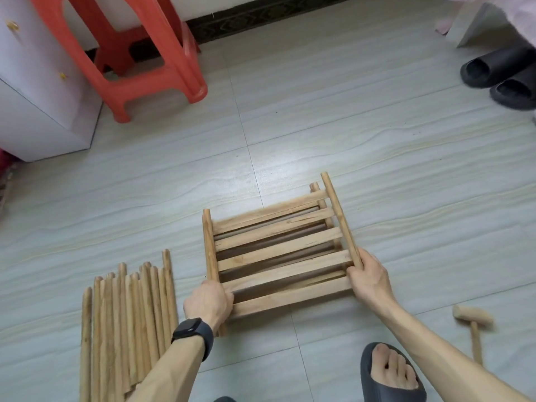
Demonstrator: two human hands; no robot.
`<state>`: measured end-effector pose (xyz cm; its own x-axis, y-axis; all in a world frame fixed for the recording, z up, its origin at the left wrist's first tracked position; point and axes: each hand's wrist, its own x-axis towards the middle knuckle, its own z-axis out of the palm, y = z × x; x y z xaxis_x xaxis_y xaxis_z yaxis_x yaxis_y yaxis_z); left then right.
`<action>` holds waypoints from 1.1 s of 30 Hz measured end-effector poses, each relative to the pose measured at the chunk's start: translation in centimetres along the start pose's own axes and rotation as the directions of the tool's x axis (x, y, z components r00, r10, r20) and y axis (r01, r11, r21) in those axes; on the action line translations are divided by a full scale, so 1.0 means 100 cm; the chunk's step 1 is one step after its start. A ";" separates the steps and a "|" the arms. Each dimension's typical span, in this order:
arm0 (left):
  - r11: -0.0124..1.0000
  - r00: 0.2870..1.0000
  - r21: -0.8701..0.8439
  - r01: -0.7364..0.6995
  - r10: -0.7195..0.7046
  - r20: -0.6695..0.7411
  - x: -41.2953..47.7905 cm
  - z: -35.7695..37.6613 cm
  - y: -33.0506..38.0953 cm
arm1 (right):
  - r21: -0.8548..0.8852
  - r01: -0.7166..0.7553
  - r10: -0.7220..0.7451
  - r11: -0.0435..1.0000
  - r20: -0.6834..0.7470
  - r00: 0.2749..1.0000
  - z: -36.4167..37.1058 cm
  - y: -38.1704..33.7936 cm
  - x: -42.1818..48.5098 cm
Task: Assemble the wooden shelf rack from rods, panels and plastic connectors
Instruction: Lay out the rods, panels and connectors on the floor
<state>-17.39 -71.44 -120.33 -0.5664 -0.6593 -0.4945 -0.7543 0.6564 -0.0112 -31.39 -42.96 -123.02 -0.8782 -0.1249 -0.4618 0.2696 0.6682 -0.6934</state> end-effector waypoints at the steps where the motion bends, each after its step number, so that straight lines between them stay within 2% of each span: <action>1: 0.999 1.000 0.028 -0.018 0.019 -0.021 0.000 -0.002 0.000 | -0.001 0.017 -0.017 1.000 -0.018 1.000 0.000 0.001 0.000; 4: 0.998 0.997 0.043 -0.049 0.051 -0.063 -0.003 -0.010 -0.009 | -0.021 0.033 -0.034 0.999 -0.041 0.999 0.001 0.003 0.003; 7: 1.000 1.000 0.018 -0.003 0.003 -0.027 -0.008 -0.013 -0.020 | -0.059 0.044 -0.047 0.997 -0.041 0.998 0.004 0.001 0.008; 9: 1.000 0.998 0.008 0.020 -0.020 0.060 -0.012 -0.013 -0.029 | -0.099 0.083 -0.085 0.992 -0.023 0.996 0.006 -0.003 0.012; 12: 0.999 0.962 -0.035 0.031 -0.020 0.271 -0.016 -0.013 -0.040 | -0.212 0.162 -0.149 0.964 0.076 0.986 0.008 -0.010 0.022; 15: 0.981 0.933 -0.172 0.092 -0.024 0.360 -0.018 -0.012 -0.046 | -0.389 0.196 -0.129 0.900 0.191 0.973 0.012 -0.009 0.026; 20: 0.908 0.923 -0.381 0.176 -0.018 0.384 -0.015 -0.011 -0.045 | -0.380 0.196 -0.108 0.904 0.240 0.965 0.011 -0.006 0.029; 23: 0.914 0.938 -0.366 0.174 -0.041 0.343 -0.013 -0.008 -0.043 | -0.403 0.214 -0.142 0.890 0.201 0.969 0.009 -0.013 0.033; 27: 0.939 0.906 -0.308 0.156 -0.011 0.424 -0.013 -0.013 -0.038 | -0.410 0.244 -0.243 0.879 0.055 0.968 0.002 -0.030 0.047; 30: 0.952 0.889 -0.270 0.146 -0.006 0.458 -0.015 -0.016 -0.030 | -0.425 0.301 -0.286 0.853 0.100 0.953 -0.005 -0.040 0.063; 33: 0.964 0.903 -0.233 0.126 -0.014 0.430 -0.018 -0.012 -0.025 | -0.522 0.292 -0.228 0.801 0.184 0.956 -0.010 -0.040 0.073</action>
<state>-14.81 -72.33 -118.39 -0.3582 -0.4467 -0.8198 -0.8761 0.4643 0.1298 -39.25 -45.86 -123.03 -0.8285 -0.4067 -0.3849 -0.2464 0.8821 -0.4015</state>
